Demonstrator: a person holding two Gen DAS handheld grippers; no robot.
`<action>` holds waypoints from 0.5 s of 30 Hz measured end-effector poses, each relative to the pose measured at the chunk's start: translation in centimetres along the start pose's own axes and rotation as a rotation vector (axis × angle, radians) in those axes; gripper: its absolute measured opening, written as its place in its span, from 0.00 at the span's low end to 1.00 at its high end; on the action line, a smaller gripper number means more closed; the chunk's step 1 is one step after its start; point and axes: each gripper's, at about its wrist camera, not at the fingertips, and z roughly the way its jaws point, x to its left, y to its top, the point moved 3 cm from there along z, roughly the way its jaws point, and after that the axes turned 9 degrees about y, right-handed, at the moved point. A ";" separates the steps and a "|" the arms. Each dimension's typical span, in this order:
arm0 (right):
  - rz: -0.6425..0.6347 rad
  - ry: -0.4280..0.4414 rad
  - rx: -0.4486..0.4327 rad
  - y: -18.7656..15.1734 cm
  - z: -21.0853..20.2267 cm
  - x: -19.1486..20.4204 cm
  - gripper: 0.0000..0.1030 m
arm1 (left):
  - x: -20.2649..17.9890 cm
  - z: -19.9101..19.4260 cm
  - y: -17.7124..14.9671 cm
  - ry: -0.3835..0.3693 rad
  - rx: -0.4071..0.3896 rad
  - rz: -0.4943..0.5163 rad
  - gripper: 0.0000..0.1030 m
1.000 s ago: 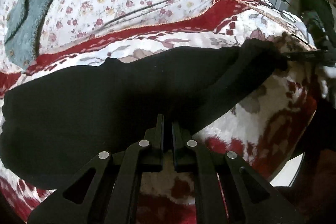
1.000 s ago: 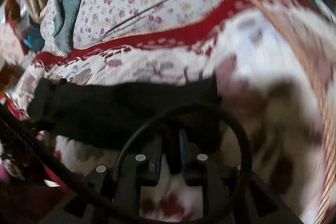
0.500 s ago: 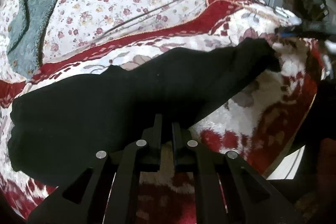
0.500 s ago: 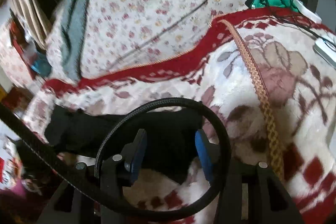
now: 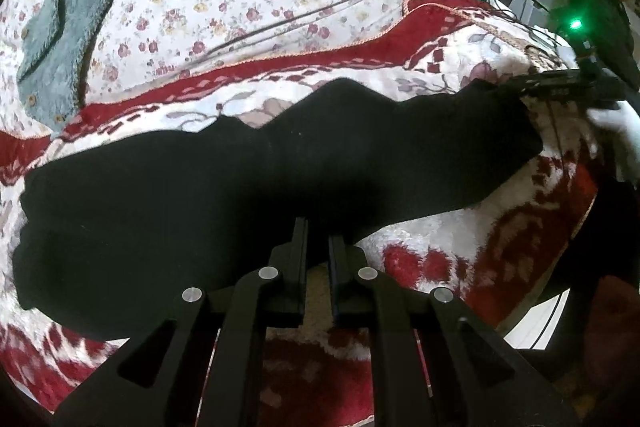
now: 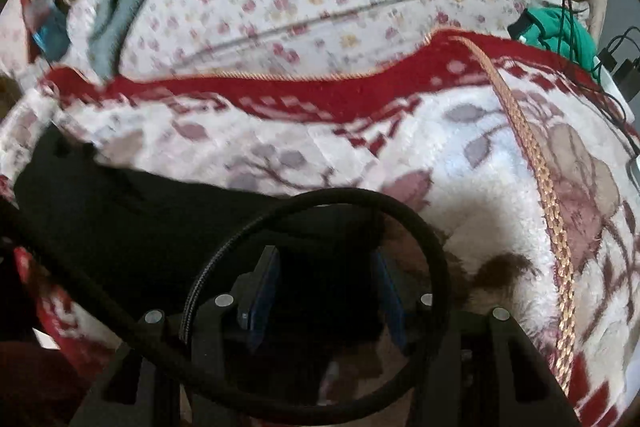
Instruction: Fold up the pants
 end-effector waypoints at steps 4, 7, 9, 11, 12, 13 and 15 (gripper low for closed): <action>0.007 0.043 0.038 0.2 1.1 0.0 0.46 | -0.1 0.7 -0.1 -0.007 0.017 -0.023 0.06; 0.014 0.067 0.102 0.0 3.3 -0.4 0.45 | 0.1 0.8 0.1 -0.017 0.021 -0.051 0.06; -0.027 0.073 0.114 -0.1 3.6 0.3 0.18 | 0.3 1.1 0.2 -0.025 0.028 -0.072 0.06; -0.086 0.081 0.117 -0.2 3.8 1.2 0.06 | 0.2 1.4 0.2 -0.030 0.037 -0.086 0.06; -0.113 0.056 0.128 -0.4 3.9 1.6 0.05 | 0.2 1.6 0.3 -0.032 0.038 -0.094 0.06; -0.132 0.042 0.134 -0.5 3.9 1.8 0.04 | 0.2 1.6 0.4 -0.037 0.034 -0.107 0.06; -0.191 0.004 0.122 -0.1 3.5 2.3 0.03 | 0.2 1.3 0.7 -0.055 0.025 -0.127 0.06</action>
